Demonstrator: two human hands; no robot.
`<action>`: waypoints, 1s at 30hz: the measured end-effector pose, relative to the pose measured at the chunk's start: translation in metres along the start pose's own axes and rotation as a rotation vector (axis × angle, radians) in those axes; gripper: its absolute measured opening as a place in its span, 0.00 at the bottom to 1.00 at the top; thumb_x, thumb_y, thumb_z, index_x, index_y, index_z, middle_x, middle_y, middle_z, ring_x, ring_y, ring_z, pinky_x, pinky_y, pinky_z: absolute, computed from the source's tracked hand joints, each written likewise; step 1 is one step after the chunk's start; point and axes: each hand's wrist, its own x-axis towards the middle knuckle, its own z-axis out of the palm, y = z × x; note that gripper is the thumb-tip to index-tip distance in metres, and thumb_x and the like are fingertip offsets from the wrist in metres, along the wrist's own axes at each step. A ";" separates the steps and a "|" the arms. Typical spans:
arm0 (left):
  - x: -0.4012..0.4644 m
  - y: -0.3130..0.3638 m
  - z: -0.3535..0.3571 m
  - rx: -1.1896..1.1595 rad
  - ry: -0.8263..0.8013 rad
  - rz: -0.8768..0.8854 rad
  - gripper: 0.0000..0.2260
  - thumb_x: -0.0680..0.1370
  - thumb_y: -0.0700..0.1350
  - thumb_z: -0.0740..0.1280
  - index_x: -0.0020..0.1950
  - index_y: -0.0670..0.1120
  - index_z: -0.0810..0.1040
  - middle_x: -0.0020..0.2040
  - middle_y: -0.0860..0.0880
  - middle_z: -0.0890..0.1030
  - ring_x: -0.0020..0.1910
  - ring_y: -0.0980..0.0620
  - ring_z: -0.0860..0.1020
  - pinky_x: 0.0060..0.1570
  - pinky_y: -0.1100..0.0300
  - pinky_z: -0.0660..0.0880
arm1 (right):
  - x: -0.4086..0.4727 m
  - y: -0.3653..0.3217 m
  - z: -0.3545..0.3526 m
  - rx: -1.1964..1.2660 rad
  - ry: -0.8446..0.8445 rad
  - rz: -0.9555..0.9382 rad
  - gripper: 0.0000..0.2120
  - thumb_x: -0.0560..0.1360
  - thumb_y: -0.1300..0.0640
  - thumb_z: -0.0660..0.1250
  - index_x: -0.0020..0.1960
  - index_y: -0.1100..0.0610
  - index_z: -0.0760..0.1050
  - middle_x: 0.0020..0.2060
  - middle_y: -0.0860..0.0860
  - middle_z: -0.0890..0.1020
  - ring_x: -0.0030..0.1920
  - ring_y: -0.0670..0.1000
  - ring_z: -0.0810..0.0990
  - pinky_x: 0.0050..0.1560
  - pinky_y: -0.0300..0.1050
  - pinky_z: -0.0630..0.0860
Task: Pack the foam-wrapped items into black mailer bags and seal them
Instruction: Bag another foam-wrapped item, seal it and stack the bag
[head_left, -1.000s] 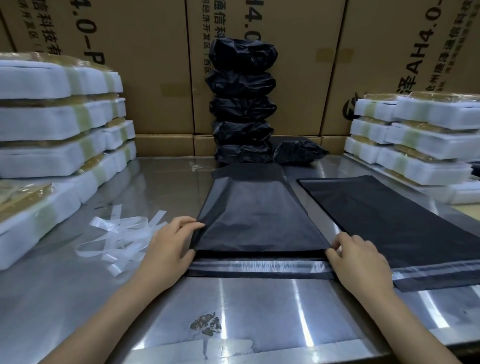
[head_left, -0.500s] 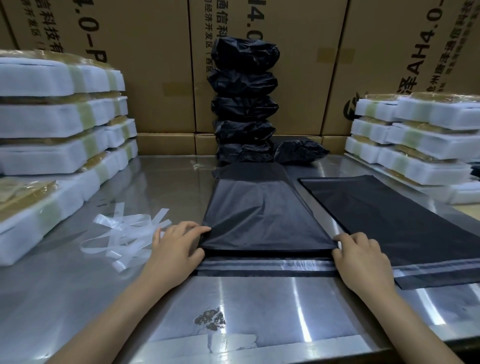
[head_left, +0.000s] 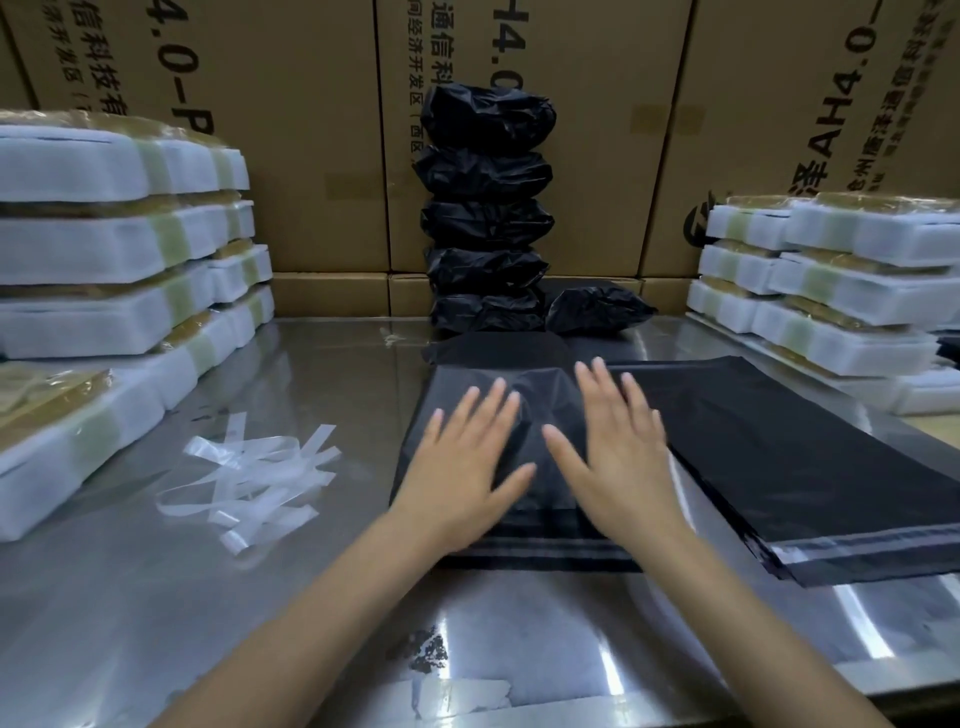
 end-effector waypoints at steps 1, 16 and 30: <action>0.002 0.001 0.011 0.043 -0.048 0.013 0.32 0.79 0.64 0.47 0.77 0.54 0.37 0.77 0.57 0.35 0.76 0.55 0.36 0.72 0.52 0.36 | 0.001 -0.001 0.013 -0.072 -0.011 -0.016 0.34 0.78 0.35 0.47 0.78 0.47 0.41 0.78 0.44 0.43 0.77 0.48 0.39 0.75 0.52 0.42; -0.005 -0.034 0.024 -0.073 -0.115 0.043 0.41 0.71 0.72 0.55 0.78 0.56 0.47 0.77 0.61 0.42 0.75 0.62 0.38 0.72 0.60 0.37 | 0.002 0.029 0.035 -0.044 0.076 0.092 0.27 0.80 0.43 0.55 0.74 0.55 0.61 0.74 0.50 0.62 0.75 0.52 0.56 0.74 0.57 0.50; 0.014 -0.034 0.025 -0.063 -0.111 0.095 0.36 0.74 0.62 0.63 0.77 0.49 0.55 0.77 0.54 0.57 0.75 0.57 0.55 0.74 0.59 0.52 | 0.016 0.020 0.057 -0.048 -0.164 -0.109 0.27 0.77 0.37 0.54 0.72 0.49 0.64 0.69 0.44 0.69 0.70 0.47 0.64 0.73 0.49 0.54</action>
